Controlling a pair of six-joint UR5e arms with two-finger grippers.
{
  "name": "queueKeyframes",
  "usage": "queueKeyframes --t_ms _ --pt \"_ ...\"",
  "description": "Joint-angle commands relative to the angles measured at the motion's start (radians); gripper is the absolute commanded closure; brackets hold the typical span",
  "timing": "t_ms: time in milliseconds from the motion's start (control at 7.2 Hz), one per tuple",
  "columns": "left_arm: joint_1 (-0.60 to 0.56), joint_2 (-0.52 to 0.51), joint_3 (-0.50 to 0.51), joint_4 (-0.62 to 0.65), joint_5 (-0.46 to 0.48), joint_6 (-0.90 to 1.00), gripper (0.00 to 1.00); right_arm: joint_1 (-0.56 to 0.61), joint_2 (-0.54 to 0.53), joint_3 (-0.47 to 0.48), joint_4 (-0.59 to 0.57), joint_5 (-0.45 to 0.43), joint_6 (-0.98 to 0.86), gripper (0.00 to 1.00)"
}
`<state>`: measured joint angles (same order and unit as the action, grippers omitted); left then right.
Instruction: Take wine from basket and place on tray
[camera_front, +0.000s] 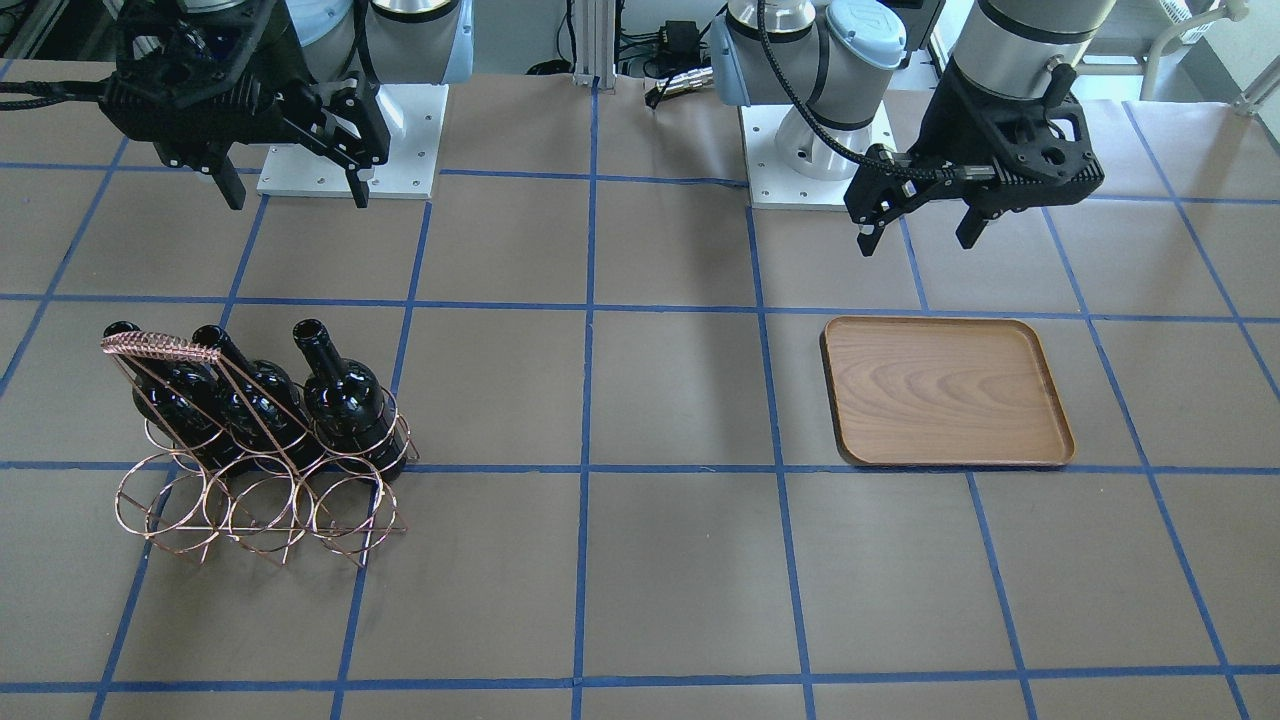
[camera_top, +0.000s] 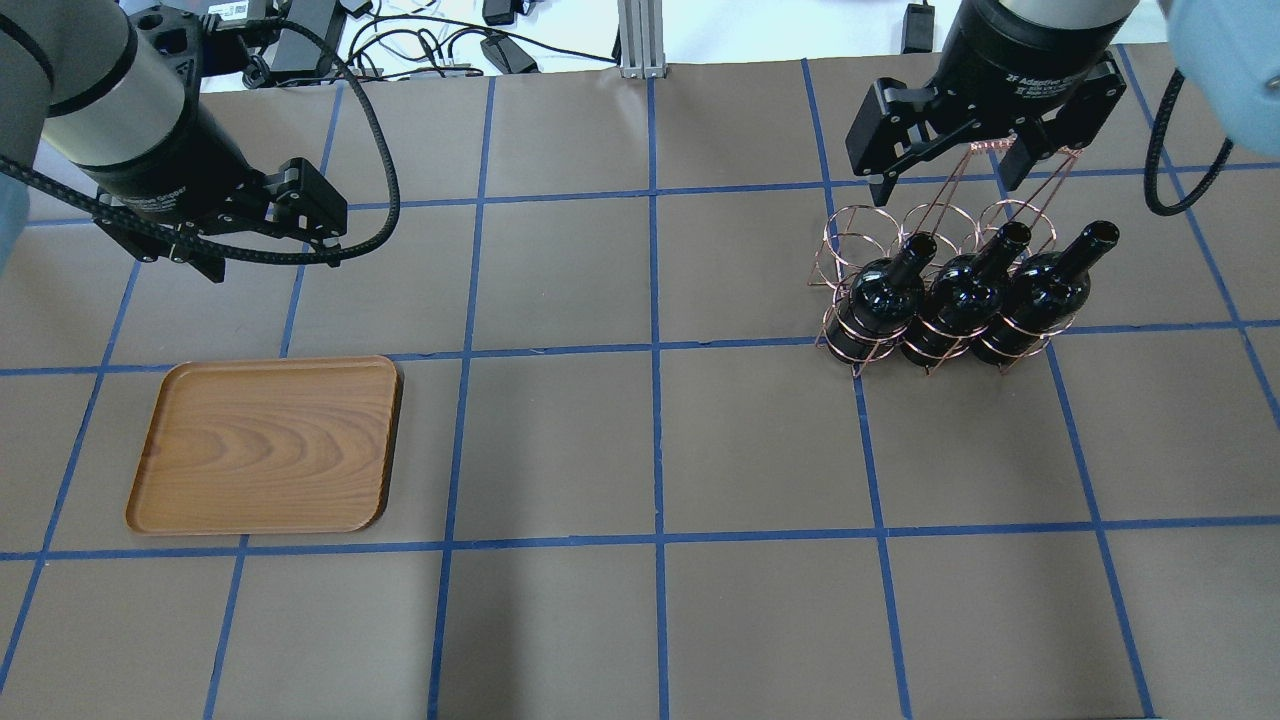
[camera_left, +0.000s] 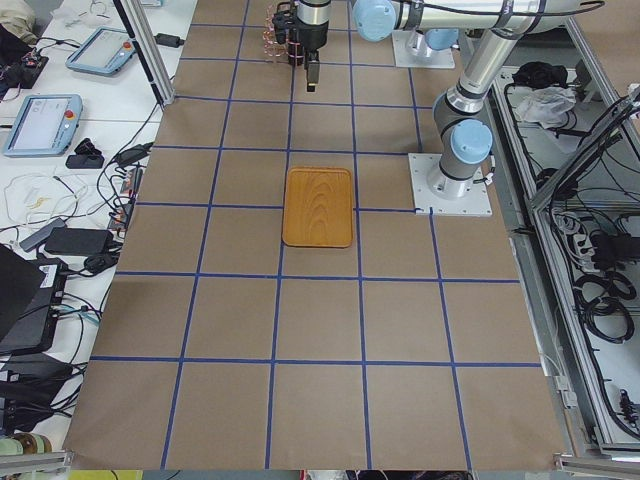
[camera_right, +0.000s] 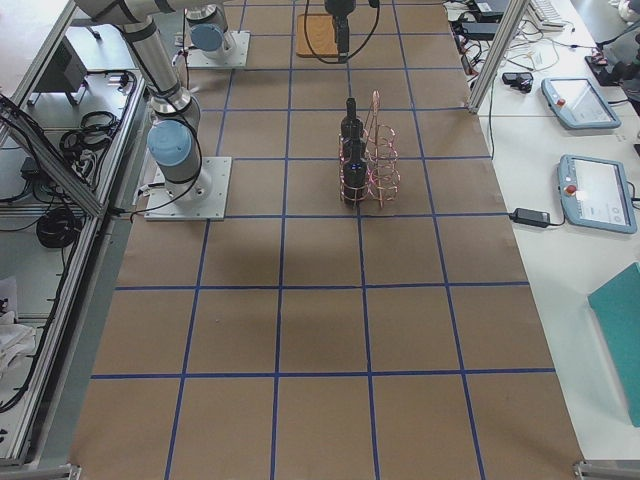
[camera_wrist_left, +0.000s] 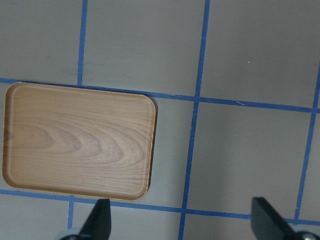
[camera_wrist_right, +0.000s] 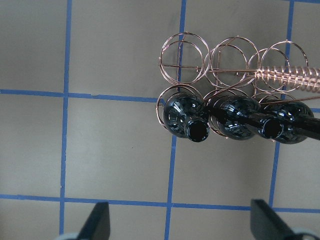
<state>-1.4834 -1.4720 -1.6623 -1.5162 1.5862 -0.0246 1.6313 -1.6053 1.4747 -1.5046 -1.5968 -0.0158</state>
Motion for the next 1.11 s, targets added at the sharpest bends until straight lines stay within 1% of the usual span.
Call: queueKeyframes --t_ms 0,139,278,417,556,694,833,972 --pt "0.002 -0.001 -0.001 0.002 0.000 0.000 0.00 -0.008 0.002 0.003 0.001 -0.003 -0.007 0.01" --pt "0.000 -0.001 -0.001 0.002 -0.002 0.002 0.00 -0.055 0.005 0.021 0.001 -0.002 -0.066 0.01" --pt "-0.003 -0.001 -0.001 0.002 -0.003 0.000 0.00 -0.117 -0.001 0.062 -0.005 0.012 -0.111 0.01" --pt "0.000 -0.001 -0.001 0.002 -0.002 0.002 0.00 -0.167 0.002 0.078 -0.008 0.012 -0.193 0.01" --pt "-0.002 -0.001 -0.001 0.005 -0.002 0.002 0.00 -0.207 0.011 0.100 -0.050 0.017 -0.203 0.01" --pt "0.000 -0.001 -0.001 0.007 -0.003 0.002 0.00 -0.209 0.036 0.157 -0.153 0.017 -0.213 0.01" --pt "-0.001 -0.001 -0.001 0.008 -0.003 0.000 0.00 -0.211 0.044 0.194 -0.210 0.018 -0.277 0.01" --pt "-0.002 -0.001 -0.001 0.007 -0.003 0.000 0.00 -0.217 0.057 0.206 -0.219 0.018 -0.285 0.01"
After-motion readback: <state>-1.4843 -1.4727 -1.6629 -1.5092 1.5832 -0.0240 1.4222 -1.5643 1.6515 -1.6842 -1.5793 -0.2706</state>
